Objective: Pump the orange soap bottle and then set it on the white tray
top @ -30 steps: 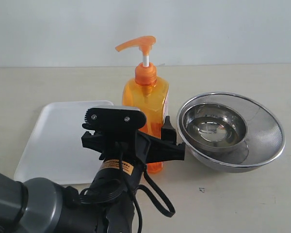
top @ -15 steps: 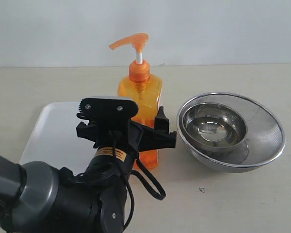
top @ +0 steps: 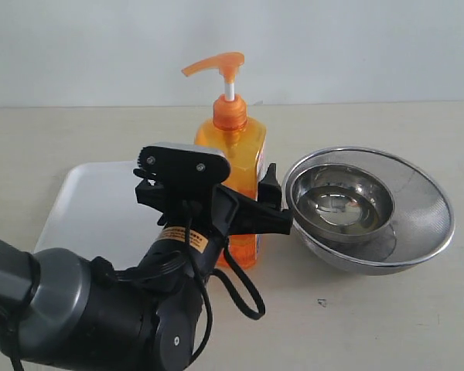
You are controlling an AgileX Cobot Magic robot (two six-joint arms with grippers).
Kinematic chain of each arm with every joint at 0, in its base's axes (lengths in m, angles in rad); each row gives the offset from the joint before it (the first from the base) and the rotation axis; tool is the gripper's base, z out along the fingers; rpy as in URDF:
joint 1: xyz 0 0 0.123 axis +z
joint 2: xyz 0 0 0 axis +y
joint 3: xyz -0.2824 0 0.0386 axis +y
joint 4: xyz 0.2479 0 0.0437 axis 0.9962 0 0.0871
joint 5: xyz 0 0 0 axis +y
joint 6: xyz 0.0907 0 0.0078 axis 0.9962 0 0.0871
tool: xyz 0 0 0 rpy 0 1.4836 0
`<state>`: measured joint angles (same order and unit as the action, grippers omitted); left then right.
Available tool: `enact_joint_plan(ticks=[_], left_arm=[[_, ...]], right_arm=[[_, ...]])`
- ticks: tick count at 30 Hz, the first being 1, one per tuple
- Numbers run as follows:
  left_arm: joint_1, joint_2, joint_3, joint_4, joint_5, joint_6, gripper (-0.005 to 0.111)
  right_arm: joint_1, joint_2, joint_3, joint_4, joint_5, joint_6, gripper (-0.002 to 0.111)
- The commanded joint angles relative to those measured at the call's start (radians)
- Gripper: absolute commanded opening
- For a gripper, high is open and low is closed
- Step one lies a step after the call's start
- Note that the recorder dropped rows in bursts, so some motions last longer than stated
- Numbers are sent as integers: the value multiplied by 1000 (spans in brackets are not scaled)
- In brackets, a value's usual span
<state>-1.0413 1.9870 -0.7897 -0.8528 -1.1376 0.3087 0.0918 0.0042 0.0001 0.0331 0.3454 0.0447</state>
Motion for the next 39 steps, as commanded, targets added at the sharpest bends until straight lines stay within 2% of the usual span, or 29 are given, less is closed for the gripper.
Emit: enact_joint_plan(ticks=[1,5,10,15,32,39], left_arm=[[21,-6,-2,8,-10,-10,85],[32,-6,-2,6,22,-10,77],[34,-6,-2,6,44,-10,44],[34,-6,-2,6,73,24,6],[32,-17,-2,-71,99,30,5],[32,-17,-2,-67,99,132,5]], right_arm=[[-2,-4,0,-3,-11,0,0],[-2,-4,0,-3,-11,0,0],[-2,-4,0,-3,-11,0,0],[-2,-4,0,-3,-11,0,0],[-2,-4,0,-3,-11,0,0],[-2,-4,0,-3,-11,0,0]])
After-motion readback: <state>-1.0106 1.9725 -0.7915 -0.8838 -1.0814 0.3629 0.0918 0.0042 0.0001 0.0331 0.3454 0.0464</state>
